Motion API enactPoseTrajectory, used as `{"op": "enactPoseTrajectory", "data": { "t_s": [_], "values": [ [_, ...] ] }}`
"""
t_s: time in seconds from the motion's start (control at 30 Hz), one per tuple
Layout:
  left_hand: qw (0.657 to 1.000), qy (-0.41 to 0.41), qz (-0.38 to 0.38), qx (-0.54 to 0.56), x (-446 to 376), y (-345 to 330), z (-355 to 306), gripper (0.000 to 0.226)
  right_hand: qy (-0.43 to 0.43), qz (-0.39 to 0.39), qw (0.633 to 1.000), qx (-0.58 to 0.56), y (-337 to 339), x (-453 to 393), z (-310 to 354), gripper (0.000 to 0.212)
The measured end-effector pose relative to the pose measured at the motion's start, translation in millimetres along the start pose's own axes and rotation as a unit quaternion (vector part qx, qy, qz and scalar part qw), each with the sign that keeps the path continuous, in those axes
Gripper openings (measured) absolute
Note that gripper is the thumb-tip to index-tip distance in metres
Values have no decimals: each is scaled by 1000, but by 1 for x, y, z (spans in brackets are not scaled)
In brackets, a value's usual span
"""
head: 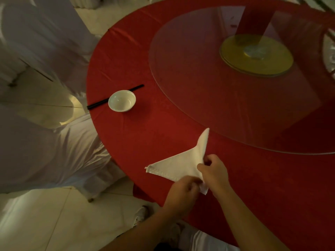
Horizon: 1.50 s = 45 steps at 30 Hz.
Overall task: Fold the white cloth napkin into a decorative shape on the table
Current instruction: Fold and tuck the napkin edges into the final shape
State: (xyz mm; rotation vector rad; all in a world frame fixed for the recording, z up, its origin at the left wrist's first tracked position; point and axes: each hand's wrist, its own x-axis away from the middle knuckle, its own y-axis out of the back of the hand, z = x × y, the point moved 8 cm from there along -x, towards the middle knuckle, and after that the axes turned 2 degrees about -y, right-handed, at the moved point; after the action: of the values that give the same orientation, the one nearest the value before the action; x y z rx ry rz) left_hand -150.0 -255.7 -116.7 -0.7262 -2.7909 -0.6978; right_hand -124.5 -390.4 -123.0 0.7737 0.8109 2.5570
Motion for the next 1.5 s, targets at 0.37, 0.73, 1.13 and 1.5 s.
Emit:
{"op": "enactPoseTrajectory", "data": {
  "t_s": [0.37, 0.73, 1.13, 1.5],
  "values": [
    [942, 230, -71, 234, -31, 104, 55, 48, 335, -11, 913, 231, -41, 64, 29, 14],
    [983, 13, -109, -146, -37, 120, 42, 12, 335, -64, 908, 243, -31, 76, -12, 38],
    [895, -209, -32, -392, -27, 55, -3, 50, 333, -77, 890, 302, -43, 86, -30, 53],
    [843, -182, 72, -501, -61, 18, 38, 86, 277, 2, 883, 377, -49, 95, -58, 64]
  ]
}}
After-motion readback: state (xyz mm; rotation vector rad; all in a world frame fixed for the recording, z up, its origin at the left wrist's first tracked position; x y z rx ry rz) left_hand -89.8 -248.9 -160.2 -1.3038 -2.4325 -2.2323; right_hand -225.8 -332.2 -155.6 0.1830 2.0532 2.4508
